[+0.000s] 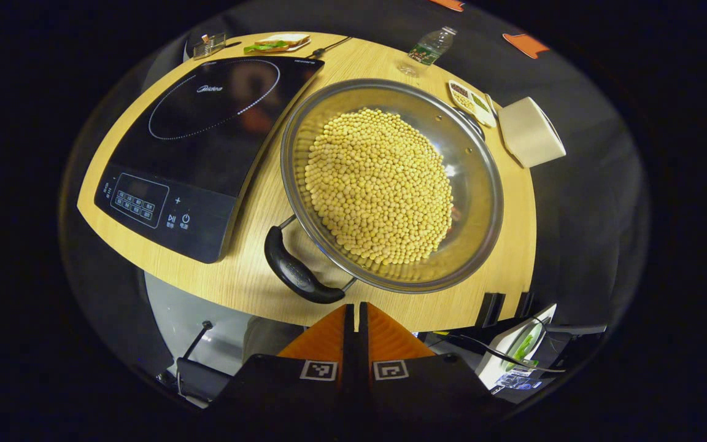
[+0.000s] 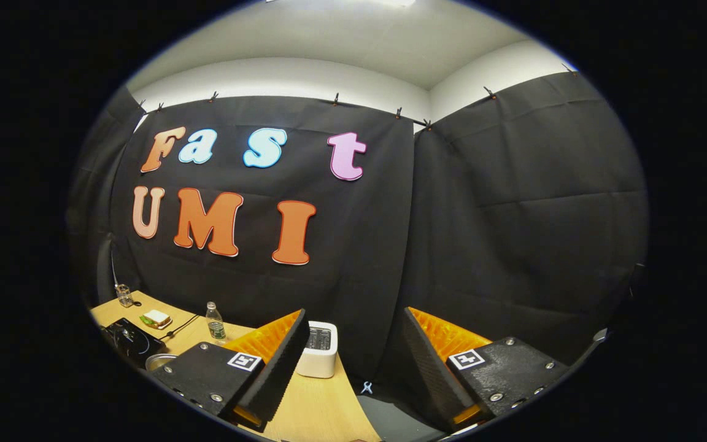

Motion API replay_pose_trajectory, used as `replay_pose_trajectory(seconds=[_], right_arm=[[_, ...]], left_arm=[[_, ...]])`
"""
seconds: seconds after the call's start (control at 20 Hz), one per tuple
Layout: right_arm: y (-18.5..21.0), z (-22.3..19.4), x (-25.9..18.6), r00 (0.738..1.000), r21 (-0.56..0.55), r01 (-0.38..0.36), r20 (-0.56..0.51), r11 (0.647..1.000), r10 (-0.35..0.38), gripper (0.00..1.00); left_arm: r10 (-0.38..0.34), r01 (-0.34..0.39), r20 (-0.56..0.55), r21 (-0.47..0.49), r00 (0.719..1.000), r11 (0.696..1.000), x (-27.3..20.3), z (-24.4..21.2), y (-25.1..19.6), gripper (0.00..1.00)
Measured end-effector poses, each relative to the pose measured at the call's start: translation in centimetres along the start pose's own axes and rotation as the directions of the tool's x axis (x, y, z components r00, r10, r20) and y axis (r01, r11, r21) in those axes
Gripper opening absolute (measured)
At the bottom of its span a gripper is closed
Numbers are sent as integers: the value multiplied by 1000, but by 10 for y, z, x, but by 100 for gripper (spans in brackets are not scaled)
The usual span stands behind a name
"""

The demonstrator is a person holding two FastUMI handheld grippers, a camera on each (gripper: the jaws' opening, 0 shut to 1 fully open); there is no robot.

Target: First push the handle of the pot to place it horizontally, then grasp the pot with both hands and set it on the induction cooktop.

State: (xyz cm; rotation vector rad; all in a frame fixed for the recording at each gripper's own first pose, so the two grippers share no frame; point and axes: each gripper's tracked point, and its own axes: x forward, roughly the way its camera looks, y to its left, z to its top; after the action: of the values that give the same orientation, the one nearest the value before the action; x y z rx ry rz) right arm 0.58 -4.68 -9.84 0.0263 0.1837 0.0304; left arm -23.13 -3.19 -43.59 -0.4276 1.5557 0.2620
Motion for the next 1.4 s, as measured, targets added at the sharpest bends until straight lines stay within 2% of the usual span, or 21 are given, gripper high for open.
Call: replay_pose_trajectory(seconds=[0.15, 0.4, 0.8, 1.4], right_arm=[[6, 0, 0, 1000, -18, 15, -10, 1000, -15, 95], [14, -1, -5, 998, -20, 54, -28, 998, -54, 95], [27, -10, -10, 992, -26, 92, -79, 995, -93, 95], [57, -17, -13, 989, -48, 75, -125, 996, -81, 97]], left_arm=[[-17, 16, -45, -18, 999, 1000, 7, 3, -4, 7], [54, -54, -49, -2, 997, 999, 14, 20, 8, 8], [129, -127, -8, 125, 992, 984, 19, 43, 27, 8], [169, -200, 125, 315, 978, 928, 17, 74, 41, 8]])
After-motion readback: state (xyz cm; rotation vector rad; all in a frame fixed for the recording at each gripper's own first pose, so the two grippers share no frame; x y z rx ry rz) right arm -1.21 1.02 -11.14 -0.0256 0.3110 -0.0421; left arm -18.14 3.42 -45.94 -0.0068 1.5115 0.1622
